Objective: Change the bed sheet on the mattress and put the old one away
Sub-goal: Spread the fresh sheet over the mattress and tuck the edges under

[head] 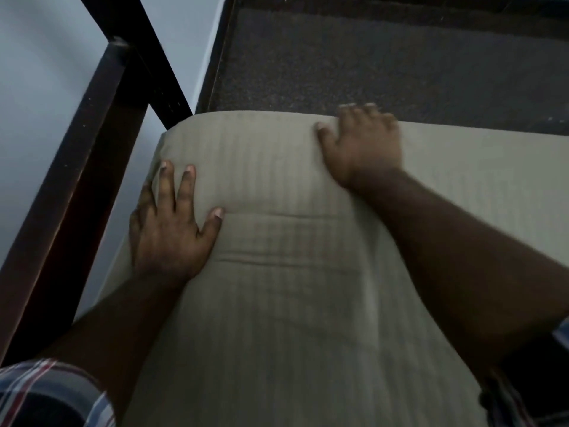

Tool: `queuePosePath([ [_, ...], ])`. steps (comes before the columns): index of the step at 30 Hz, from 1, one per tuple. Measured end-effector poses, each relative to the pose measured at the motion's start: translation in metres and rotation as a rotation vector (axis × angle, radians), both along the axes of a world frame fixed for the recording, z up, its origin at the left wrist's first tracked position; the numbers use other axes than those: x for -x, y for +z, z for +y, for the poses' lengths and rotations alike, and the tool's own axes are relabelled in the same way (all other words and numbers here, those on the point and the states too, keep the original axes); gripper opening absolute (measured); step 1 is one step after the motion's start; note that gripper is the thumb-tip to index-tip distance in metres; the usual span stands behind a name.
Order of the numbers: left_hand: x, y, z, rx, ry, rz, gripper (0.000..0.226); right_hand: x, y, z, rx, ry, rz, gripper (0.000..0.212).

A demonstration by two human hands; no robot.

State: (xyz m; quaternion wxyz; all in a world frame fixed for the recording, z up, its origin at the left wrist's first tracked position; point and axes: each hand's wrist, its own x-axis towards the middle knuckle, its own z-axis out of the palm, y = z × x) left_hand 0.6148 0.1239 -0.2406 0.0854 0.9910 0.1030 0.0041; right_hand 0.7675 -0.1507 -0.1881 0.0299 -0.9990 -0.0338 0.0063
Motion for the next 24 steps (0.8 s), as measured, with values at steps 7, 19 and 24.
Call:
queuePosePath([
  [7, 0.003, 0.0, -0.005, 0.022, 0.0, -0.06, 0.079, 0.069, -0.004, -0.024, -0.017, 0.296, 0.051, 0.081],
  [19, 0.006, 0.052, -0.058, -0.173, -0.047, -0.061, 0.074, 0.172, -0.007, -0.043, -0.131, 0.322, 0.044, 0.071],
  [24, 0.028, 0.032, -0.108, -0.221, -0.387, 0.037, 0.069, 0.179, -0.026, -0.052, -0.082, 0.361, 0.026, 0.073],
])
